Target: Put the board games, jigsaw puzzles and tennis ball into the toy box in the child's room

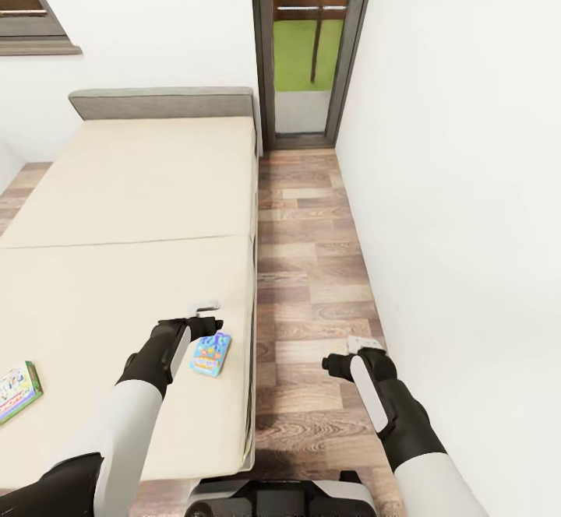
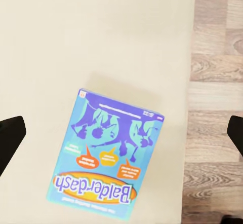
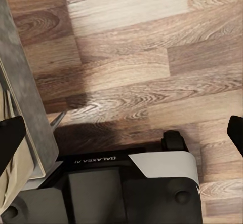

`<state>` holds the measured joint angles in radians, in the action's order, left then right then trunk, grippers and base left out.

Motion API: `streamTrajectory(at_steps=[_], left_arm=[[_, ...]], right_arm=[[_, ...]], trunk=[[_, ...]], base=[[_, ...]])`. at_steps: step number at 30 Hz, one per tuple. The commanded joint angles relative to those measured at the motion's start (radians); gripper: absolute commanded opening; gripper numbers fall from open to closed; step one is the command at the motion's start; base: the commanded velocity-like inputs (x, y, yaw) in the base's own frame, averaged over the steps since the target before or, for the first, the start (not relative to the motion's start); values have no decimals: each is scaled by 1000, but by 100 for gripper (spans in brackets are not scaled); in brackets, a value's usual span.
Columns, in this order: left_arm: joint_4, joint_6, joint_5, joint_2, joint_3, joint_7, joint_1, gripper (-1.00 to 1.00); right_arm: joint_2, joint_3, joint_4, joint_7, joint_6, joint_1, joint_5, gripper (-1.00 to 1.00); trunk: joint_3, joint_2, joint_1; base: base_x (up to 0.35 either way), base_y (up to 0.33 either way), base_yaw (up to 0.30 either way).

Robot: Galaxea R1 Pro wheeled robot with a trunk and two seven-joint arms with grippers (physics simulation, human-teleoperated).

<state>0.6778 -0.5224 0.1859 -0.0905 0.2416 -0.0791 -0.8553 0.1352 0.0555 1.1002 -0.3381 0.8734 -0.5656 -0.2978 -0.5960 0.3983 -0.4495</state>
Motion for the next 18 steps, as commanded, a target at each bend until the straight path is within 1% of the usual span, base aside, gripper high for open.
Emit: streamTrajectory(at_steps=[1, 13, 18], left_arm=[[2, -4, 10, -2, 7, -8, -1, 100], [2, -1, 9, -1, 7, -8, -1, 100], [2, 11, 9, -2, 7, -8, -1, 100]], right_arm=[[0, 1, 1, -10, 2, -1, -10, 100], [1, 1, -2, -10, 2, 0, -10, 100], [0, 1, -2, -10, 2, 0, -10, 100]], trunk=[[-3, 2, 0], [-23, 2, 0], [-31, 2, 0]], base=[[0, 0, 0], [0, 0, 0], [0, 0, 0]])
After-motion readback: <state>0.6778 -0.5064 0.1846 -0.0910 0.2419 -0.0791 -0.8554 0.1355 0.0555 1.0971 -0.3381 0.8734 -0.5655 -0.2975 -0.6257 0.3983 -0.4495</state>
